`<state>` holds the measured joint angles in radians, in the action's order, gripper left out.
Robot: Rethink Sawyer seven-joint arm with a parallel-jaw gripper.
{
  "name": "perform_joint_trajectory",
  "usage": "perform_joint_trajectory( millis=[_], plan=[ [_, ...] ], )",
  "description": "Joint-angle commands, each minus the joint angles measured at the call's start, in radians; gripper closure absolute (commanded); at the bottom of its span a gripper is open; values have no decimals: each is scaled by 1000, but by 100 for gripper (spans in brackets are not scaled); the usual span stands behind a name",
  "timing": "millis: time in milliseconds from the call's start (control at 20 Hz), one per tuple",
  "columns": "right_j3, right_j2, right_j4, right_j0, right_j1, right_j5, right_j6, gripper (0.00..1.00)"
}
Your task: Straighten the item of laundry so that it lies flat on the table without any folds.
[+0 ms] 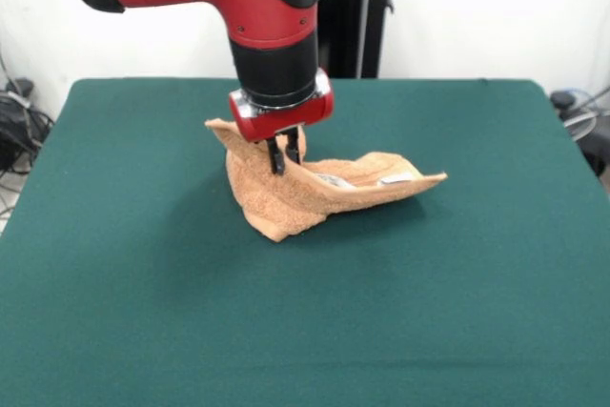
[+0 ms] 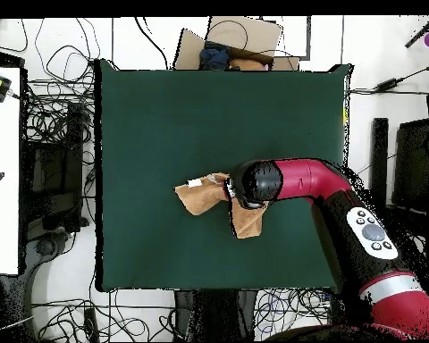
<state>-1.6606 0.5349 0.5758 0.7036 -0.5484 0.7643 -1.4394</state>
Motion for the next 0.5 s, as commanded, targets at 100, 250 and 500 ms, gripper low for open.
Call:
perform_joint_trajectory(
  millis=[100, 250, 500],
  plan=[
    [-34, 34, 32, -49, -15, 13, 71, 100],
    [-44, 25, 20, -58, -25, 21, 46, 100],
    [-135, -39, -11, -133, -114, 18, -123, 100]
  ],
)
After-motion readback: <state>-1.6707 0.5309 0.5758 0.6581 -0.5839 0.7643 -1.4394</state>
